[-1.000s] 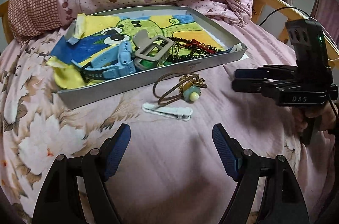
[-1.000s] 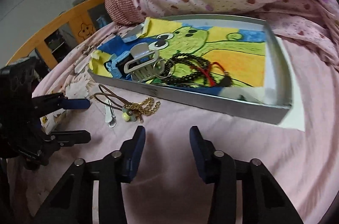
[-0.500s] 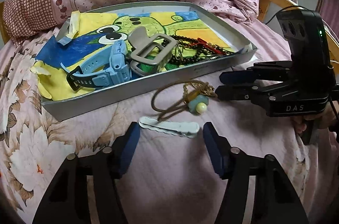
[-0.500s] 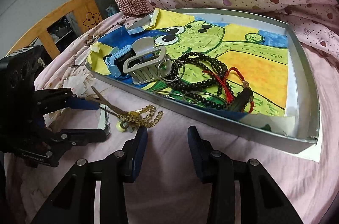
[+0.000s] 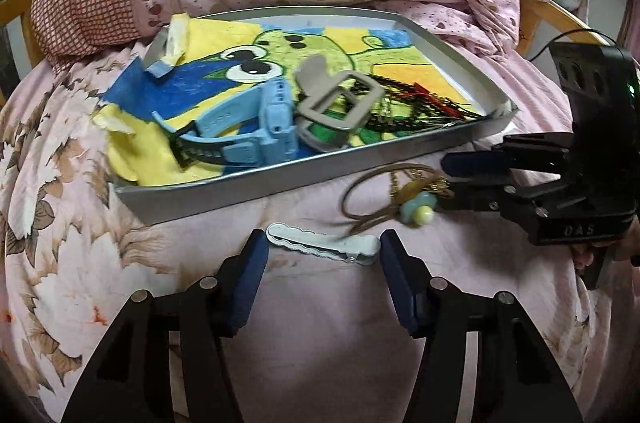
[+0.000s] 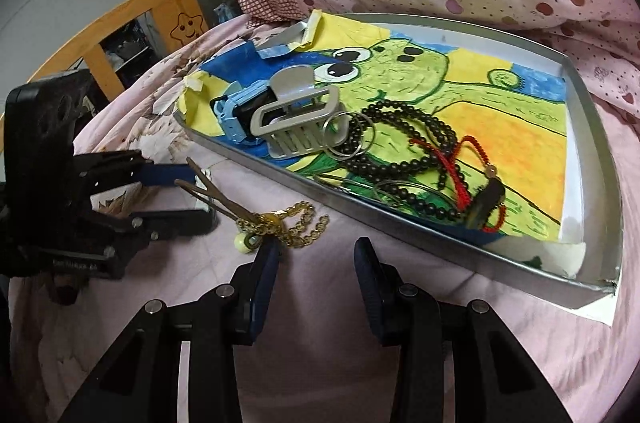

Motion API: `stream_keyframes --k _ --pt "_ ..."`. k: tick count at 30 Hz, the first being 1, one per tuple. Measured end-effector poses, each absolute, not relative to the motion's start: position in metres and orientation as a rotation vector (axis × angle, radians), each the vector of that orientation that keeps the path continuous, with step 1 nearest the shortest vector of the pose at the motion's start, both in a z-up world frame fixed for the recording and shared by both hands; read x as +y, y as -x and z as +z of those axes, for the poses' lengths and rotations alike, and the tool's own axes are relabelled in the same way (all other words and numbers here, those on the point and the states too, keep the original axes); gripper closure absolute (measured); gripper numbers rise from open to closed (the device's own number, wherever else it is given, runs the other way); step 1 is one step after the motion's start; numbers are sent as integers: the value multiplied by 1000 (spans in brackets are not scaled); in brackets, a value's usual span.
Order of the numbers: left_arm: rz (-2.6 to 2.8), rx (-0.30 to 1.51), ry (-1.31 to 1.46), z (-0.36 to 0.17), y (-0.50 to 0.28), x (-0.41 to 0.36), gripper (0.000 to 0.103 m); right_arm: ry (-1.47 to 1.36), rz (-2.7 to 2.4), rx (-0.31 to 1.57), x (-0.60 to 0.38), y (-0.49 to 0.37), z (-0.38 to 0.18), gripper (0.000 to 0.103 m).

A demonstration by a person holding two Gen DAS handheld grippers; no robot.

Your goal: Organize jewelry

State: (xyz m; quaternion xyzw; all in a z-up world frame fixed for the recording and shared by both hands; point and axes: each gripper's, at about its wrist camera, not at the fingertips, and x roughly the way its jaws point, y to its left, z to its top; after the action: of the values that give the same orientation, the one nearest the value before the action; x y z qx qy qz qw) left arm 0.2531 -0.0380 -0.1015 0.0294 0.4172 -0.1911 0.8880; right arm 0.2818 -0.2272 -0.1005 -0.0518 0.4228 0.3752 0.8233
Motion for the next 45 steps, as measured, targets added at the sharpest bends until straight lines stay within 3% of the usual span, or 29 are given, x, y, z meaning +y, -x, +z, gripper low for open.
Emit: stream_keyframes --k 10,11,12,14,19,20,22,28,33,37,42,45 --pt "-366 878 -33 -100 -260 -18 52 164 836 898 -203 -282 -102 65" --pt "-364 879 -26 -101 -260 -15 58 166 843 897 -200 -282 -102 65" --pt "-363 886 -21 -101 -261 -11 73 168 847 898 -197 -283 -102 65" --pt "-354 888 -21 -102 -261 -5 84 173 848 899 -191 -284 -103 65" --pt "-374 893 2 -102 -262 1 84 178 844 894 -177 -285 -103 67" --pt "-376 893 4 -101 -263 1 84 176 842 891 -177 -284 -103 79" --pt "-388 901 26 -101 -264 4 84 166 830 887 -179 -284 -103 94" --pt "-396 943 139 -98 -270 14 82 94 798 877 -197 -284 -102 94" --pt "-383 959 204 -93 -272 8 61 88 792 863 -199 -283 -100 94" --pt "-327 944 155 -91 -271 -1 62 76 780 852 -203 -281 -98 95" --pt "-272 924 105 -95 -268 0 82 54 760 842 -209 -280 -95 95" --pt "-259 933 121 -96 -270 1 82 48 757 844 -211 -279 -95 95"
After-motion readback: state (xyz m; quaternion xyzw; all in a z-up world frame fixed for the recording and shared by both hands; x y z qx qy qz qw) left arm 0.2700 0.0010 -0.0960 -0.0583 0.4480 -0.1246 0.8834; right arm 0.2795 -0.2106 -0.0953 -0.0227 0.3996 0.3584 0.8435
